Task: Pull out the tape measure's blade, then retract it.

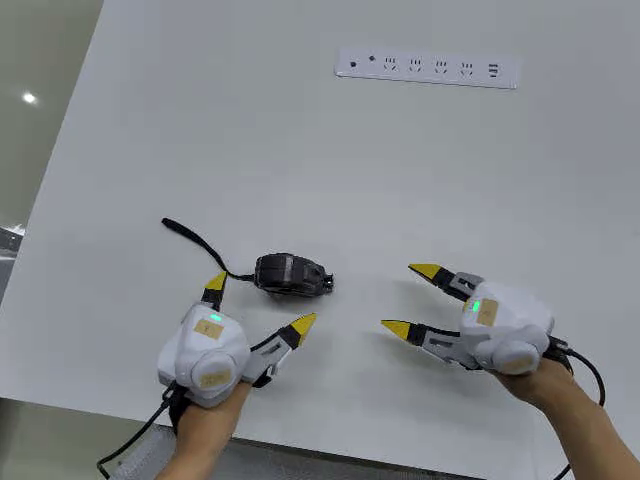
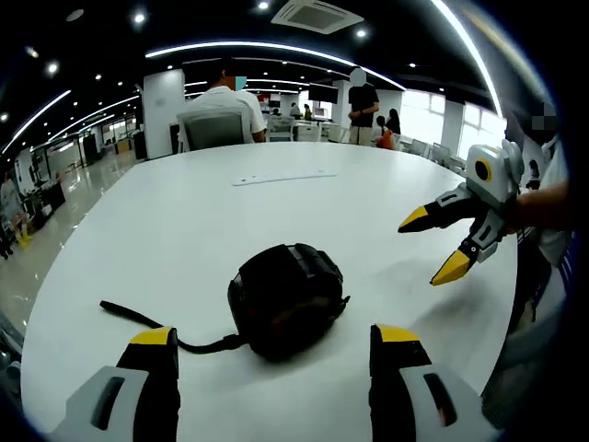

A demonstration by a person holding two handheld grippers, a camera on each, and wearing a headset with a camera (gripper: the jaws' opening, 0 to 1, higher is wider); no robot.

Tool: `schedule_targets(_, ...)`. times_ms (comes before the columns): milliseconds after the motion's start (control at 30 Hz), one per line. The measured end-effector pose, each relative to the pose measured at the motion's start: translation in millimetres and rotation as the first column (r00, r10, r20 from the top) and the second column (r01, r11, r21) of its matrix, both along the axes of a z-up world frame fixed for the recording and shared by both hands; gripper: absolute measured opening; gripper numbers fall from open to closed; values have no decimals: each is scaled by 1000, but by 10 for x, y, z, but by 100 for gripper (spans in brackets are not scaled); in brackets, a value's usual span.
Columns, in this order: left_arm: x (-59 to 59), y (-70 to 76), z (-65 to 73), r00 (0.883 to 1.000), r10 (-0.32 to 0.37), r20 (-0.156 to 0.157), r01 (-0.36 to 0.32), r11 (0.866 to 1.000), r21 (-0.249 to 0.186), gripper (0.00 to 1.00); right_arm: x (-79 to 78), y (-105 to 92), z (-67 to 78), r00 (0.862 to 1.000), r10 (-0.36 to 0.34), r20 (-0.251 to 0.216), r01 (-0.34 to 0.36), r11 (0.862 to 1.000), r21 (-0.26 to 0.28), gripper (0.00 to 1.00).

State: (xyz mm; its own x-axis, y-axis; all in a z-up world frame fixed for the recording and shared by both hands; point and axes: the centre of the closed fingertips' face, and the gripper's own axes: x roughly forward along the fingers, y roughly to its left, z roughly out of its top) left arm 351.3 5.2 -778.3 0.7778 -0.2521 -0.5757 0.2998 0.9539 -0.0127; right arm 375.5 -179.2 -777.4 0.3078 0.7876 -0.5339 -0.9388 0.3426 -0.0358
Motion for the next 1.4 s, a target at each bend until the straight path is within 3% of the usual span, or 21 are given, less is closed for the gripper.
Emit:
schedule_targets(267,-210,137,138,991,-130,13,130,991,-21,90,-112,-467,137,994,-108,17,108,994,22,66)
schedule_targets(533,-332,268,206,984,-171,39,173,984,-47,98,-206,-797,177,972,-234,2,234,971,40,73)
schedule_targets(633,-361,279,249,982,-183,47,186,981,-56,99,-241,-845,196,963,-268,-8,268,961,61,77)
schedule_targets(933,-377,296,296,980,-198,13,199,977,-79,100,-255,-890,284,947,-319,-25,320,942,104,94)
schedule_targets(1167,-370,352,334,980,-200,10,200,975,-94,100,-278,-913,252,948,-318,-30,319,944,79,100)
schedule_targets(1400,-354,403,368,982,-189,13,189,978,-84,100,-303,-910,227,948,-316,-46,318,946,56,100)
